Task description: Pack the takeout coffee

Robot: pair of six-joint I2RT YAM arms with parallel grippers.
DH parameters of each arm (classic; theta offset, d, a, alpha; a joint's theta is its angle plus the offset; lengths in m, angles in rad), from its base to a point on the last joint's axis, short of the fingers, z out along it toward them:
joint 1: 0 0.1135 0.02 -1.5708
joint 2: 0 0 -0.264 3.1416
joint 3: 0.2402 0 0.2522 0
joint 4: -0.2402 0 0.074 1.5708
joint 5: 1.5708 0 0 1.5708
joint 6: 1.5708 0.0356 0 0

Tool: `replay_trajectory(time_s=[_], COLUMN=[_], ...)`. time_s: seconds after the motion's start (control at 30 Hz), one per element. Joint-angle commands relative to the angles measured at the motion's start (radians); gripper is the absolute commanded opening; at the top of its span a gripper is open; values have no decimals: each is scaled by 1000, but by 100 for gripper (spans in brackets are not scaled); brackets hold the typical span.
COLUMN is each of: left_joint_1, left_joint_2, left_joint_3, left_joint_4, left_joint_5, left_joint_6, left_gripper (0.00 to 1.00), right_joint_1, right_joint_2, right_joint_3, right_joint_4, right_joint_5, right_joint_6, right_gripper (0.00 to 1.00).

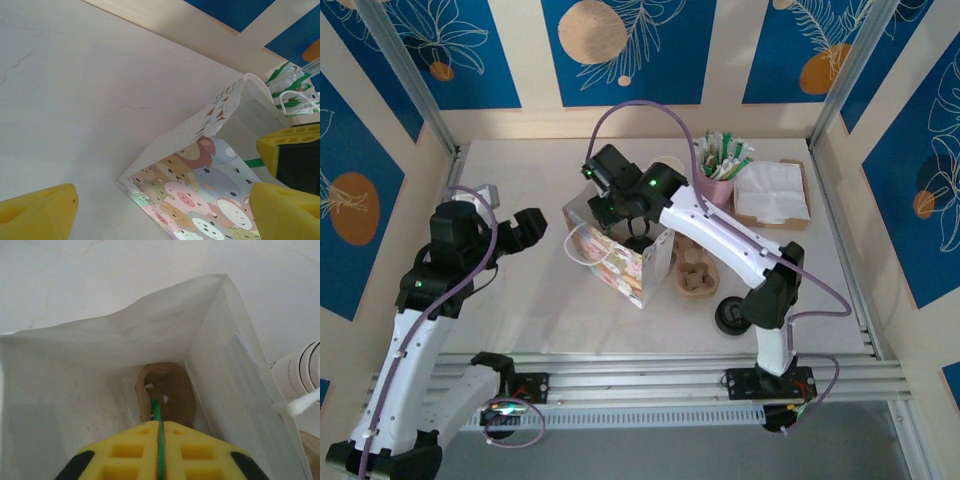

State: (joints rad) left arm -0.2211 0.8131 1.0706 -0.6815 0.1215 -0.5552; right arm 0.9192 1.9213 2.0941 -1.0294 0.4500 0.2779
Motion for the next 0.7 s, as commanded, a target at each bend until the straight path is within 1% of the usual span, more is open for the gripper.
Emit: replay_trajectory(time_s=[0.0,0.07,0.13,0.2,0.27,0.37,0.4,0.47,0.53,0.6,0.67], left_joint_1=[-12,-13,-13,-13,-13,-12,-14,-14,-14,-14,-14], left_joint_2=[9,19,27,33,42,53,54,56,59,59,60], left_joint_3=[10,17,18,17,20,23,22,14,12,11,6], left_joint_4=[-23,-27,-22,-17,-13,-16,-15,-9,-10,-12,-9], left_joint_5=[13,17,18,25,34,44,44,50,53,52,50], left_joint_6=[22,27,26,26,26,26,27,27,28,29,31], left_gripper=[89,89,88,88,88,88,88,88,88,88,88], right_joint_1=[2,3,1,1,0,-24,-41,-104,-191,-303,-417], right_joint_2=[-1,-8,-21,-41,-87,-192,-230,-326,-413,-495,-582], right_joint_3=[63,89,109,135,136,73,37,-61,-152,-242,-355], right_joint_4=[-39,-44,-50,-64,-57,2,28,93,126,141,191], right_joint_5=[16,18,24,47,104,230,265,319,337,311,264], right_joint_6=[-20,-23,-30,-30,-31,-33,-30,-6,53,141,205], right_gripper=[21,30,37,38,39,41,45,50,51,51,52])
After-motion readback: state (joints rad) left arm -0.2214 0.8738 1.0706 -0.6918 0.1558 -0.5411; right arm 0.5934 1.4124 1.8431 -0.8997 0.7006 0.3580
